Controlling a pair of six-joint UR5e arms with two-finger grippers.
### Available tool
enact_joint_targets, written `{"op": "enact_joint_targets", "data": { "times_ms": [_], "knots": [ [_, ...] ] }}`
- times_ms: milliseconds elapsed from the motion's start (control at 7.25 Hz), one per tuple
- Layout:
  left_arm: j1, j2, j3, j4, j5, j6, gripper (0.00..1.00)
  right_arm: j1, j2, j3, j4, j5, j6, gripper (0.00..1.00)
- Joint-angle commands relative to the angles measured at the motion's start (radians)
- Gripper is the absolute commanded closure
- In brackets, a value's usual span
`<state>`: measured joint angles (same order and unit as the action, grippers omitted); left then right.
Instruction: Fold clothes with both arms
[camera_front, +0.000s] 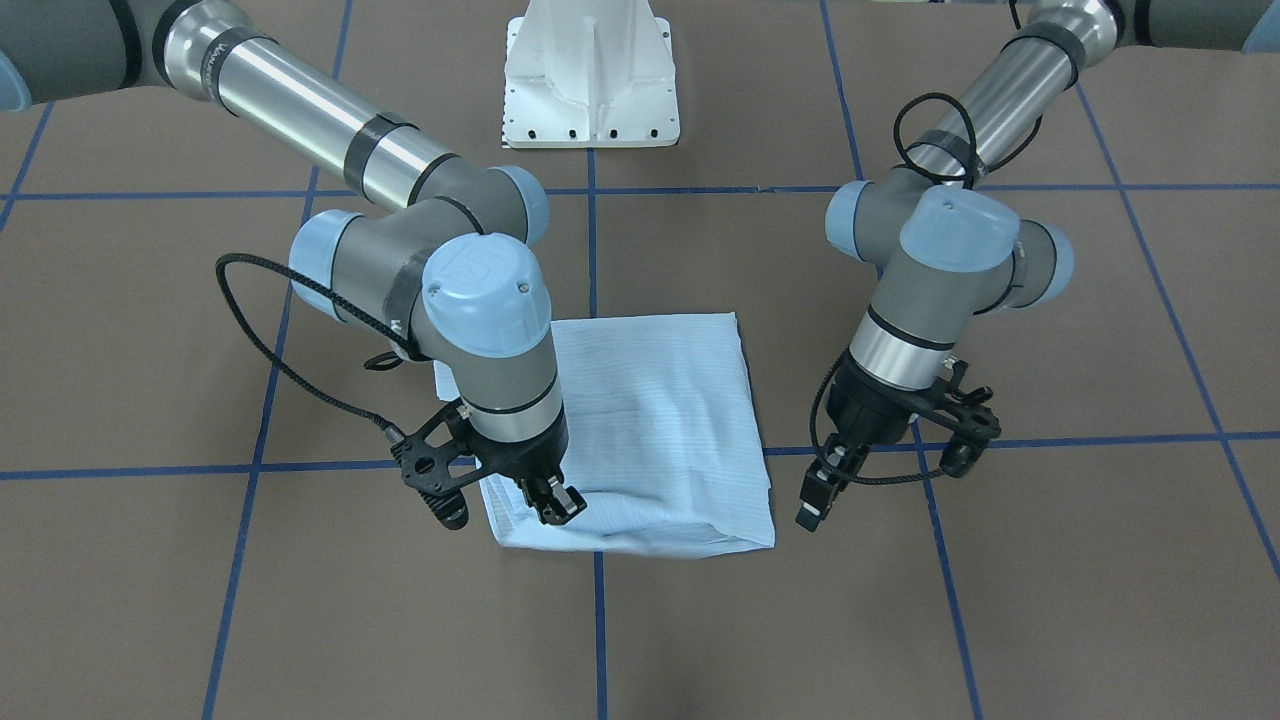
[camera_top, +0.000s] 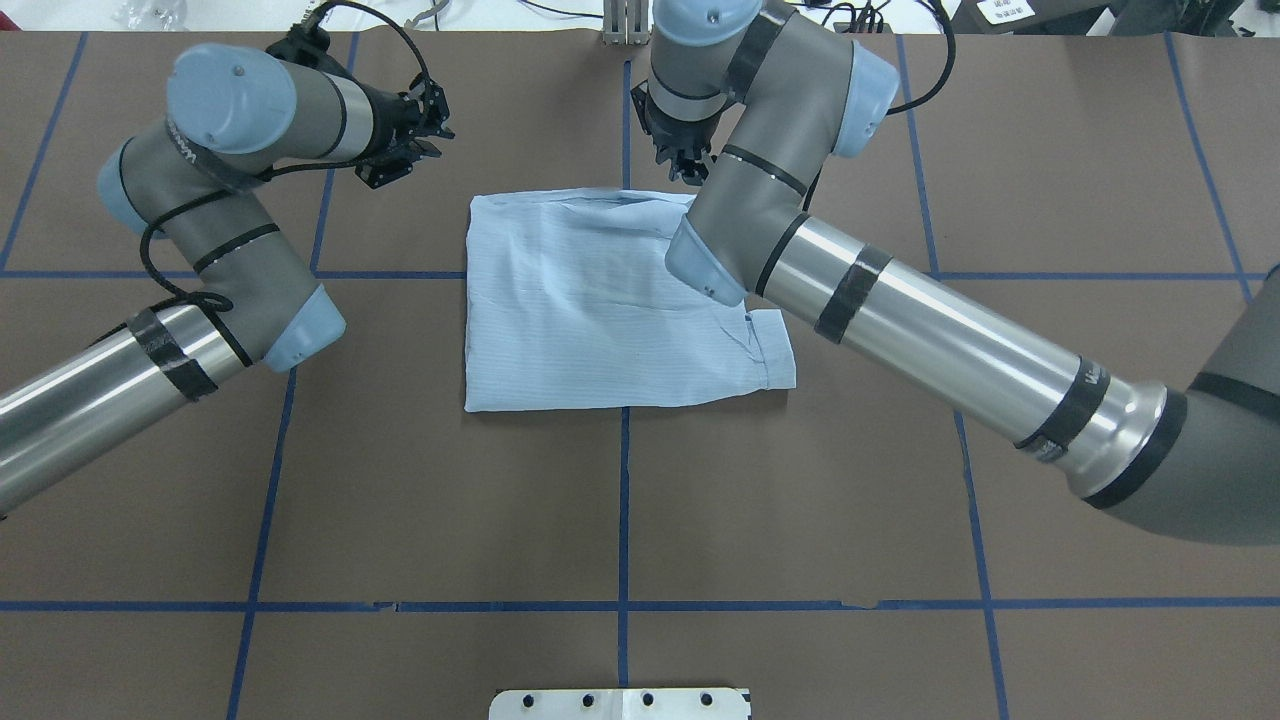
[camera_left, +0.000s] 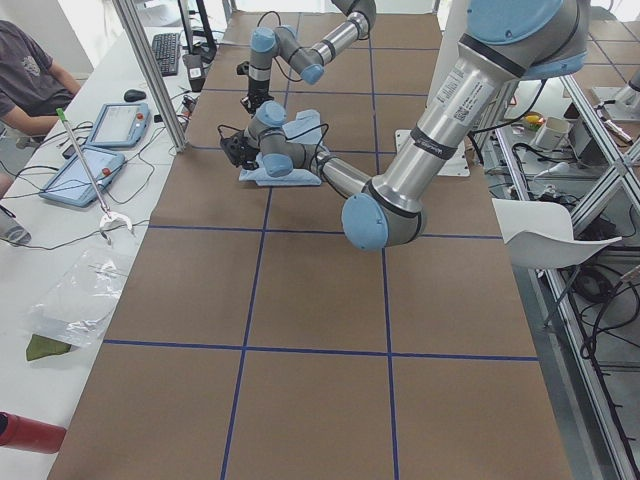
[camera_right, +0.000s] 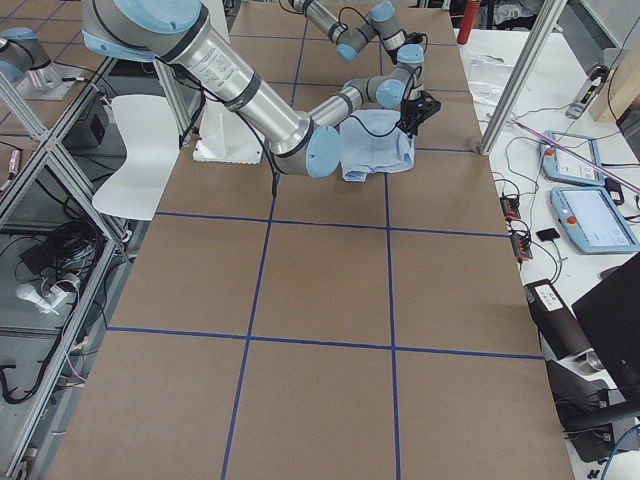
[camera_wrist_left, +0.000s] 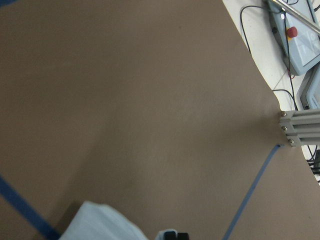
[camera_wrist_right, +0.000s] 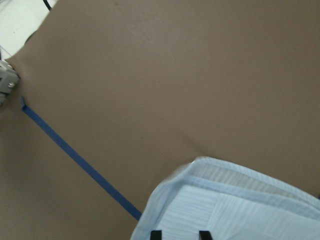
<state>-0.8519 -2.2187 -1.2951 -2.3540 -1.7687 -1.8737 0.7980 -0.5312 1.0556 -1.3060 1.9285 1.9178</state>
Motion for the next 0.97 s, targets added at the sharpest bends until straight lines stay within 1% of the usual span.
{"op": "enact_joint_targets", "data": {
  "times_ms": [0, 138, 276, 414, 552, 690, 828],
  "knots": [
    [-0.03, -0.009, 0.026, -0.016, -0.017, 0.047, 0.34, 0.107, 0.016, -0.034, -0.016, 0.095, -0.168, 0.0],
    [-0.038, -0.001, 0.025, -0.019, -0.021, 0.056, 0.34, 0.121, 0.007, -0.034, -0.033, 0.096, -0.239, 0.0],
    [-0.045, 0.004, 0.019, -0.018, -0.038, 0.138, 0.34, 0.141, -0.027, -0.028, -0.035, 0.104, -0.302, 0.0],
    [-0.058, 0.066, -0.022, -0.019, -0.102, 0.277, 0.34, 0.177, -0.086, 0.006, -0.036, 0.148, -0.409, 0.0],
    [-0.064, 0.165, -0.114, -0.015, -0.113, 0.433, 0.34, 0.197, -0.142, 0.029, -0.038, 0.153, -0.522, 0.0],
    [-0.079, 0.215, -0.175, -0.004, -0.139, 0.541, 0.27, 0.229, -0.226, 0.081, -0.038, 0.176, -0.636, 0.0],
    [-0.111, 0.311, -0.247, -0.004, -0.199, 0.644, 0.0, 0.269, -0.296, 0.125, -0.038, 0.216, -0.758, 0.0]
  ]
}}
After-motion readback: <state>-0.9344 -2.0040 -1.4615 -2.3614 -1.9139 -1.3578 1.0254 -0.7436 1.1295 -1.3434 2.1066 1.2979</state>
